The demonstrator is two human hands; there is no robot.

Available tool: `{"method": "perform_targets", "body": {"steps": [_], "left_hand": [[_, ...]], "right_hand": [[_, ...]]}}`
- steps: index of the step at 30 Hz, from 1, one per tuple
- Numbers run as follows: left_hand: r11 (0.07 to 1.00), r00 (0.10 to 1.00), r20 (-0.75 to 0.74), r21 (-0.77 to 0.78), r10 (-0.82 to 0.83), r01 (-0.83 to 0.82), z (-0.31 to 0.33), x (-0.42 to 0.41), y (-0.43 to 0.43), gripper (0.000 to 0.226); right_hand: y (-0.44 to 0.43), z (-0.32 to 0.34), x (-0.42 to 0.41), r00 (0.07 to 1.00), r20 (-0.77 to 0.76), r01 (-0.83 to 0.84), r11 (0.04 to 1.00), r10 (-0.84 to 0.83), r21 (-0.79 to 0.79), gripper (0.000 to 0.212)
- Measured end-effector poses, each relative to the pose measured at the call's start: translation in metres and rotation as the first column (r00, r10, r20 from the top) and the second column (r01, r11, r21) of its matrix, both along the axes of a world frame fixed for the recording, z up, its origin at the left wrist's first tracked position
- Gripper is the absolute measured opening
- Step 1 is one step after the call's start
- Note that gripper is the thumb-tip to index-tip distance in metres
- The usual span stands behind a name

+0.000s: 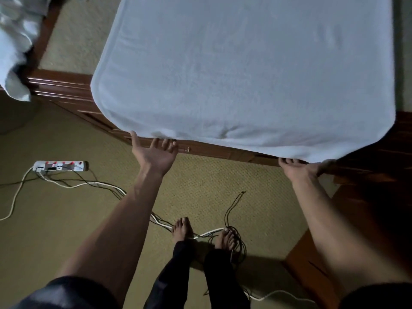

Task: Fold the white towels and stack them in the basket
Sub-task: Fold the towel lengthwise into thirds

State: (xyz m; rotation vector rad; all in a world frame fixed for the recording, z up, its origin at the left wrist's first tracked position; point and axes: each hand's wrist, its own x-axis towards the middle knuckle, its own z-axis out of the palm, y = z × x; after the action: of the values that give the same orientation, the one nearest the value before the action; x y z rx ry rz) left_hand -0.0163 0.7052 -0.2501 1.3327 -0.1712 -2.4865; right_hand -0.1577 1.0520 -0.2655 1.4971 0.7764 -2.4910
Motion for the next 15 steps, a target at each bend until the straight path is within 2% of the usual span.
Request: {"method": "perform_targets", "body": {"steps": [4, 6, 9, 12, 14, 15], "left_hand": [[0.992, 0.993, 0.010, -0.044, -0.120, 0.120, 0.019, 0.011, 0.005, 0.070], [0.992, 0.992, 0.048, -0.046, -0.117, 0.119, 0.030, 0.016, 0.007, 0.067], [0.998, 0.992, 0.125, -0.056, -0.007, 0.015, 0.051, 0.025, 0.003, 0.067], [0.992, 0.977, 0.210, -0.123, 0.048, -0.022, 0.075, 0.044, -0.003, 0.064], [0.991, 0.974, 0.219, -0.135, 0.052, -0.023, 0.095, 0.056, -0.007, 0.060], [0.990, 0.975, 0.219, -0.140, 0.043, -0.012, 0.102, 0.059, -0.009, 0.059]], "right_hand": [[0.007, 0.019, 0.019, 0.983, -0.185, -0.009, 1.000, 0.009, 0.000, 0.078], [0.011, 0.036, 0.028, 0.974, -0.205, -0.070, 0.991, 0.094, 0.117, 0.072], [0.025, 0.058, 0.041, 0.981, -0.119, -0.129, 0.975, 0.151, 0.179, 0.057], [0.030, 0.094, 0.055, 0.983, -0.016, -0.173, 0.958, 0.181, 0.229, 0.039], [0.030, 0.118, 0.067, 0.981, 0.119, -0.182, 0.933, 0.152, 0.312, 0.027], [0.031, 0.127, 0.070, 0.975, 0.186, -0.179, 0.930, 0.124, 0.321, 0.030]]}}
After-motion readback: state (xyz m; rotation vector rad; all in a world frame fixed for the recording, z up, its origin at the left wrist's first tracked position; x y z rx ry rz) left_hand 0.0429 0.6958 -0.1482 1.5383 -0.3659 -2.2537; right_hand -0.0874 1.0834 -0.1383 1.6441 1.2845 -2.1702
